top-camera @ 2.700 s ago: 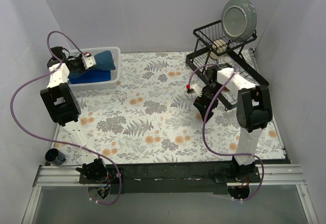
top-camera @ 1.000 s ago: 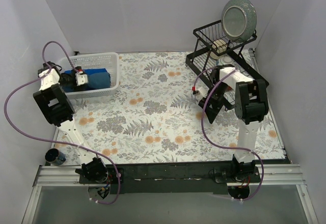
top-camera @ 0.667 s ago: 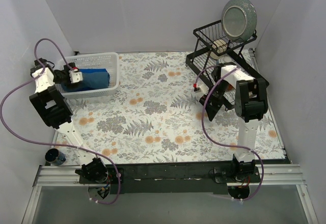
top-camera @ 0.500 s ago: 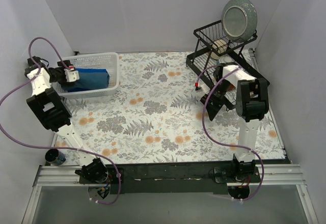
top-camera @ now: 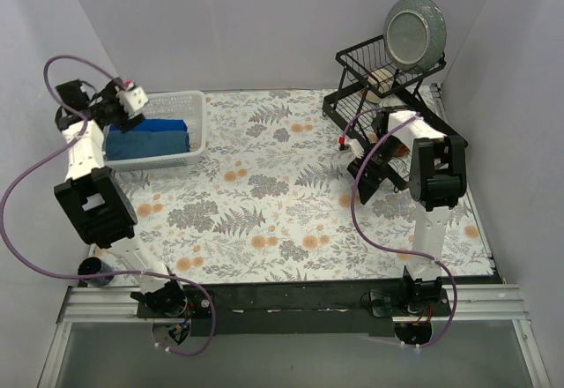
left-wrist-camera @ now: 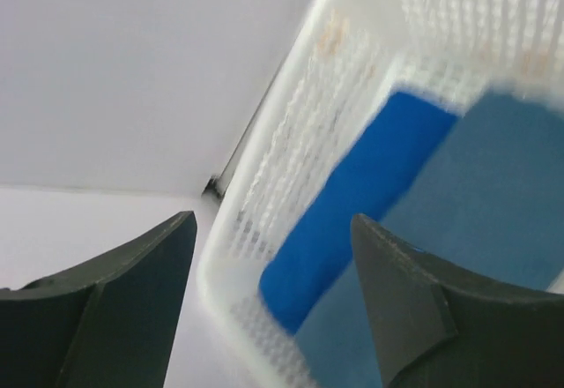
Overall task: Roll the t-shirts
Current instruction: Reset both arms
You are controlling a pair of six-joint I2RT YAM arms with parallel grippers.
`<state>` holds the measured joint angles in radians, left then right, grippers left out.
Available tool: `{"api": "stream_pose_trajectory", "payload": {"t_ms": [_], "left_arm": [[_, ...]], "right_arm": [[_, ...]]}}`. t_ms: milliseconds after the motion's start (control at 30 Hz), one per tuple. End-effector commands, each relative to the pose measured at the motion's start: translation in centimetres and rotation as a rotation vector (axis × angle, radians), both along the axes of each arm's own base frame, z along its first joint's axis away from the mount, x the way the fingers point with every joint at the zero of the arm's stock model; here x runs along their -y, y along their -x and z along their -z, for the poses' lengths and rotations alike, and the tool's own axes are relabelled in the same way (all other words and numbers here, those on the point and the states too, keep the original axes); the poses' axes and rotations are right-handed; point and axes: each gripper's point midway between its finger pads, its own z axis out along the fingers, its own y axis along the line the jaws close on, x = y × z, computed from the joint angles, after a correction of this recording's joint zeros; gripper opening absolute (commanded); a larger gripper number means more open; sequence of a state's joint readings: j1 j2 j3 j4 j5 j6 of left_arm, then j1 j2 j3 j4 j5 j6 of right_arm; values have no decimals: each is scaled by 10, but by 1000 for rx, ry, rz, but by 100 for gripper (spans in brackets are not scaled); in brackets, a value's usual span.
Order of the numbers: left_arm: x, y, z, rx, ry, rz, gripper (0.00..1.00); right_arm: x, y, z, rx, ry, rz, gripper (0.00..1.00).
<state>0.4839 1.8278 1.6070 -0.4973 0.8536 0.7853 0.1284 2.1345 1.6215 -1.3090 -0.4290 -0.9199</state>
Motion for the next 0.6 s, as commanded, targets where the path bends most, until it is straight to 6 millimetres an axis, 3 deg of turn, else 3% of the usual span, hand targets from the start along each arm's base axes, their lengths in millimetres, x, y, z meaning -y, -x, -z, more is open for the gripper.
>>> {"api": "stream_pose_trajectory", "payload": {"t_ms": [0,33,133,233,300,333,400,433,467,500,567], "left_arm": [[78,-30,-42,-136,441,-200,66],[104,-34,-41,-166,476,-194,66],[153,-30,-36,-271,634,-228,72],[191,-23,-45,-339,776,-256,78],[208,-17,-47,-397,852,-282,86],[223,-14,-48,-419,867,-271,98],[236,-4,-47,-457,886,-251,98],[257,3,-47,-472,862,-206,98],[261,7,-40,-476,839,-207,98],[264,12,-42,-467,822,-196,98],[271,18,-43,-447,780,-173,98]], "right_arm": [[-5,-13,-15,63,-49,16,99],[-9,-16,-21,81,-70,21,99],[-25,-31,-48,162,-143,30,99],[-49,-40,-82,266,-215,-9,99],[-68,-50,-110,381,-270,-52,99],[-79,-52,-121,429,-312,-63,99],[-99,-47,-148,535,-358,-77,98],[-112,-66,-163,665,-405,-85,99],[-119,-65,-187,748,-433,-85,99],[-130,-63,-192,766,-454,-65,98],[-146,-72,-221,909,-501,-85,99]]}}
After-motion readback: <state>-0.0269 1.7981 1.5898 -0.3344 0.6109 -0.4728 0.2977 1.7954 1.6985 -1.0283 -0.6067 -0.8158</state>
